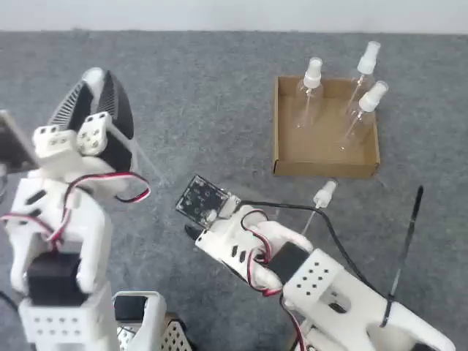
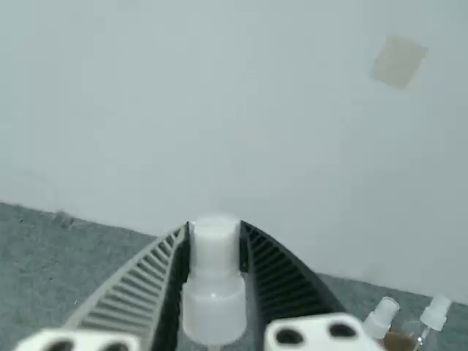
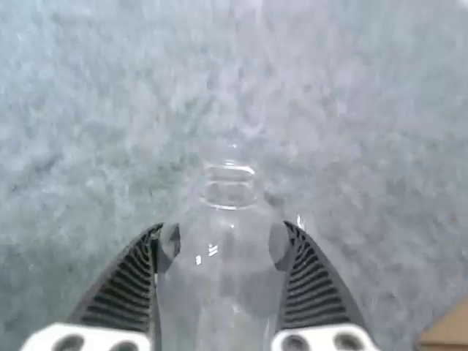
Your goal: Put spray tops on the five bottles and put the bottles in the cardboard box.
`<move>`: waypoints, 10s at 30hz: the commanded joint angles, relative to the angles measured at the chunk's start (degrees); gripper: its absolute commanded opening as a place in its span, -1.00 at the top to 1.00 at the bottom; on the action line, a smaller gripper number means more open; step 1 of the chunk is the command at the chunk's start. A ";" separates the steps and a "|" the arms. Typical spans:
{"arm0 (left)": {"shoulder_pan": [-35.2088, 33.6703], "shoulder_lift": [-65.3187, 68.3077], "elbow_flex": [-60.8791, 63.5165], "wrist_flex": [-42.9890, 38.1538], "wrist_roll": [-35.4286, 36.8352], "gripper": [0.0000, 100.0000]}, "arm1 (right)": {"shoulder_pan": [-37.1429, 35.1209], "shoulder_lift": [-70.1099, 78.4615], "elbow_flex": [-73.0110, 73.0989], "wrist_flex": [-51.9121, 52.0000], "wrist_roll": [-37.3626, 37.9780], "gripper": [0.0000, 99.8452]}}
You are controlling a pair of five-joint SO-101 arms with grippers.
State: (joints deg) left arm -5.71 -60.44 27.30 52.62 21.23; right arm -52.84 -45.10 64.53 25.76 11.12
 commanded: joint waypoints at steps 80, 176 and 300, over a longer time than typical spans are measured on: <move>19.16 -0.35 19.47 7.65 -6.77 0.75 | 11.03 -21.14 13.63 -18.51 -12.84 0.99; 16.79 -32.53 47.08 3.87 -17.32 0.36 | 12.97 9.27 -30.68 14.81 -12.75 0.99; 10.46 -32.62 51.03 2.64 -17.49 0.97 | 44.09 49.89 -30.33 -28.44 -8.97 0.73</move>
State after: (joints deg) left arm 5.19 -92.53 78.99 57.19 4.09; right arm -8.88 5.63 34.73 -3.16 2.24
